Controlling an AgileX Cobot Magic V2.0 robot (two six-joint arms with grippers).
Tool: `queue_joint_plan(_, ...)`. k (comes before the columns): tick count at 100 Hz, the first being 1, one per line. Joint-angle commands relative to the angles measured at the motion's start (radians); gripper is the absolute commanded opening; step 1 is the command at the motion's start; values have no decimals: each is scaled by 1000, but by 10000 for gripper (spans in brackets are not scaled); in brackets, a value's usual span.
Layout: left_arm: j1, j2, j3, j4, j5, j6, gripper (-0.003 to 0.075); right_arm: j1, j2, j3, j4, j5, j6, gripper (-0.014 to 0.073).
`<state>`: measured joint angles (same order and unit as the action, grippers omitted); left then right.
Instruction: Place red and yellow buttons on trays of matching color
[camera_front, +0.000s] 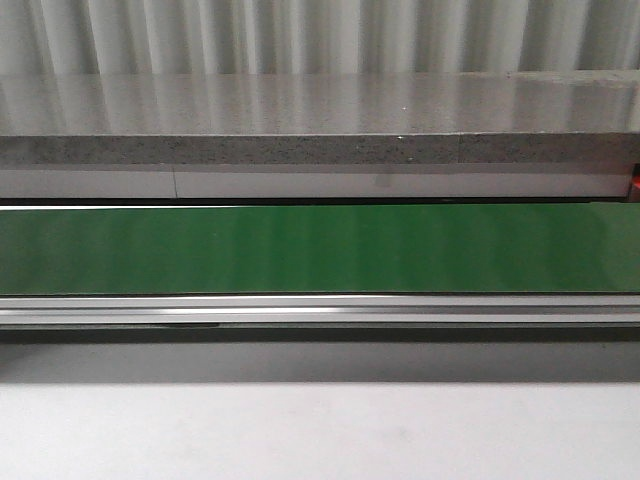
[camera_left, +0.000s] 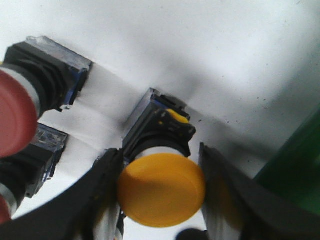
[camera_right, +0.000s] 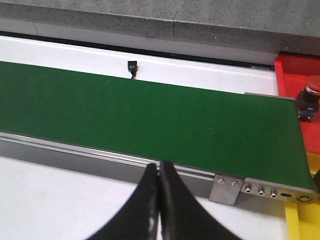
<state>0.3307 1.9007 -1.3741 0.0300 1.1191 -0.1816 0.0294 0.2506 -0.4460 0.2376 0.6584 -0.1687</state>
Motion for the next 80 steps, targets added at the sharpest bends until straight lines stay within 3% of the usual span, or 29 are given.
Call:
queue_joint_plan(1,2,-46,-30,-5,-6,7,150,0,8,-23,13,-69,-3,-66)
queue_joint_plan(39,-13,-236,-32,-15,-7,82,146,0,8,-23,13,-69,-3,-66)
queue_joint_plan(80,-179,-317,-32,-30,39,94,146,0,8,-23,13,-69,-3,-66)
